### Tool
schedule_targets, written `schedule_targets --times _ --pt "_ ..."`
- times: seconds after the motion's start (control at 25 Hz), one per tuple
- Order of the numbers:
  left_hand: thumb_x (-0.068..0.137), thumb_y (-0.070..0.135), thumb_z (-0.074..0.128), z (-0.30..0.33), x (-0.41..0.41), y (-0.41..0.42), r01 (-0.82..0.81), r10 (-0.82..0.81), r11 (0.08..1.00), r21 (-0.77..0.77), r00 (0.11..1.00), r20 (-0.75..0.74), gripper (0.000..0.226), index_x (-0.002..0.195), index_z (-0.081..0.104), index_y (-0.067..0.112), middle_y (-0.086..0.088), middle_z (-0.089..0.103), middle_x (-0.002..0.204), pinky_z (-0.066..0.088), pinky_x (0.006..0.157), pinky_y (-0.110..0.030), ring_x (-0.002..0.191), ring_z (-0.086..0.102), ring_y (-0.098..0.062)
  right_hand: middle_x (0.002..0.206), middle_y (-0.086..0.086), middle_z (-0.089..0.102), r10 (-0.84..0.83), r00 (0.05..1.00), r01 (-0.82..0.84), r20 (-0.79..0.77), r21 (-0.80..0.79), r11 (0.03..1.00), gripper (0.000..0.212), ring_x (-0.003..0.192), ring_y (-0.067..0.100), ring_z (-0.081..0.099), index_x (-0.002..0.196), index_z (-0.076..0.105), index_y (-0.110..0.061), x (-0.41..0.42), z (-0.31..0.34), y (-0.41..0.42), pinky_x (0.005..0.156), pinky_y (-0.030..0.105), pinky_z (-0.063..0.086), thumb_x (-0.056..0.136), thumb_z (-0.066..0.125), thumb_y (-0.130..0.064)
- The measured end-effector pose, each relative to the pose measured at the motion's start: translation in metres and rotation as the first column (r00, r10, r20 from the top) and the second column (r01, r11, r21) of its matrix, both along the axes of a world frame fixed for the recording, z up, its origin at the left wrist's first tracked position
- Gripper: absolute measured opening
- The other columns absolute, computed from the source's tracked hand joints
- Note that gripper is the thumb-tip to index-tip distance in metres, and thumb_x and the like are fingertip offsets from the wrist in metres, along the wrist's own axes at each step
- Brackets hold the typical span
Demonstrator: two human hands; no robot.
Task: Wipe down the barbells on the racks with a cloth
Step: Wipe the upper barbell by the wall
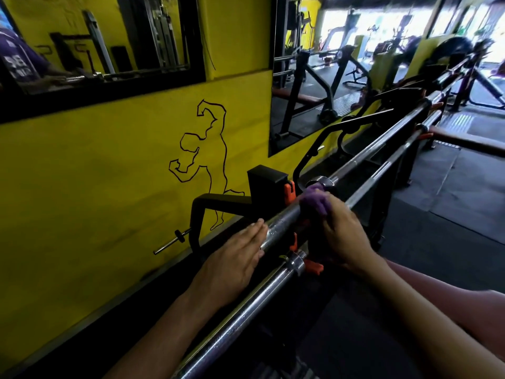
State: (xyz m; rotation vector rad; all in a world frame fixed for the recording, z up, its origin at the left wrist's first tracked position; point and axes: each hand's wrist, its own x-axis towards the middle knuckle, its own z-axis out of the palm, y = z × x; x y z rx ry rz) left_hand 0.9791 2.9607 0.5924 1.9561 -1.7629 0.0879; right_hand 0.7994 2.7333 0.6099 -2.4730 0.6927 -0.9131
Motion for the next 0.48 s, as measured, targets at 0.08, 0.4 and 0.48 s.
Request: schedule_targets --times 0.08,0.4,0.48 --pt "0.106 0.045 0.022 0.002 -0.001 0.0 -0.003 0.004 1.0 0.012 1.0 -0.026 0.056 0.16 0.02 0.03 0.018 0.013 0.166 0.014 0.117 -0.014 0.151 0.013 0.003 0.133 0.001 0.06 -0.153 0.988 0.151 0.032 0.059 0.987 0.033 0.129 0.02 0.048 0.128 0.059 -0.021 0.021 0.007 0.002 0.106 0.051 0.043 0.096 0.061 -0.014" --pt "0.105 0.054 0.031 0.024 0.028 0.005 0.219 -0.191 0.972 0.082 0.947 -0.259 0.056 0.156 0.033 0.033 0.023 0.025 0.162 0.025 0.118 -0.018 0.147 0.023 0.008 0.122 -0.019 0.065 0.098 0.989 -0.109 0.11 0.094 0.99 0.039 0.114 0.003 0.06 0.123 0.061 -0.036 0.0 0.016 0.045 0.098 0.024 0.044 0.089 0.049 -0.02" --pt "0.104 0.053 0.034 0.035 0.046 0.002 0.298 -0.256 0.951 0.086 0.911 -0.323 0.052 0.152 0.042 0.034 0.026 0.036 0.156 0.026 0.118 -0.016 0.143 0.03 0.011 0.111 -0.019 0.069 -0.092 0.941 0.016 0.324 0.231 0.973 0.024 0.102 0.004 0.065 0.114 0.06 -0.04 -0.026 0.01 0.05 0.09 0.028 0.052 0.1 0.049 -0.023"
